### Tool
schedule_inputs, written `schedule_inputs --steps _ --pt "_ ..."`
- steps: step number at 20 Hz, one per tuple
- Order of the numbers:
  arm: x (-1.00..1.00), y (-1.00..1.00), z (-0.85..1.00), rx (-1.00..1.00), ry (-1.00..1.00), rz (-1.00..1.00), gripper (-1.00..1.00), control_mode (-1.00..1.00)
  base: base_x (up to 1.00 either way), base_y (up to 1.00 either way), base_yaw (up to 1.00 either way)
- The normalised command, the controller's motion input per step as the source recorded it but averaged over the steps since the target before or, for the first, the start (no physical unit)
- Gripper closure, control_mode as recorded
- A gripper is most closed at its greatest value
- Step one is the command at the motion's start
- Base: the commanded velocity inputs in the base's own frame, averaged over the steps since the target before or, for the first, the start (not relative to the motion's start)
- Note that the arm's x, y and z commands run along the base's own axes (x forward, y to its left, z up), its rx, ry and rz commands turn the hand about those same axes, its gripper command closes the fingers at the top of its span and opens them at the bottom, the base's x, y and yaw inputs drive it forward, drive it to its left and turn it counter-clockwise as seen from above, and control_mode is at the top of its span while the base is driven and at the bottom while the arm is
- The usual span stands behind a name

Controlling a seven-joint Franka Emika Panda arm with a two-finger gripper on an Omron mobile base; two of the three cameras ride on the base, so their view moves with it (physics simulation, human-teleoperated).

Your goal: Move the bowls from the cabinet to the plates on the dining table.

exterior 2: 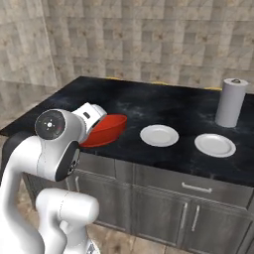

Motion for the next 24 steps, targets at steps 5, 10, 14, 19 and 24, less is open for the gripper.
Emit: schedule_inputs --steps 5,10,14,19,24 --pt "0.0 0.0 0.0 0.0 0.0 0.0 1.0 1.0 0.0 -0.75 0.0" --pt "0.0 0.0 0.0 0.0 0.0 0.0 1.0 1.0 0.0 -0.68 0.0" --pt "0.0 0.0 0.0 0.0 0.0 0.0 1.0 1.0 0.0 -0.6 0.0" --pt "0.0 0.0 0.0 0.0 0.0 0.0 1.0 1.0 0.02 -0.38 0.0" --pt "0.0 0.0 0.0 0.0 0.0 0.0 1.0 1.0 0.12 -0.43 0.0"
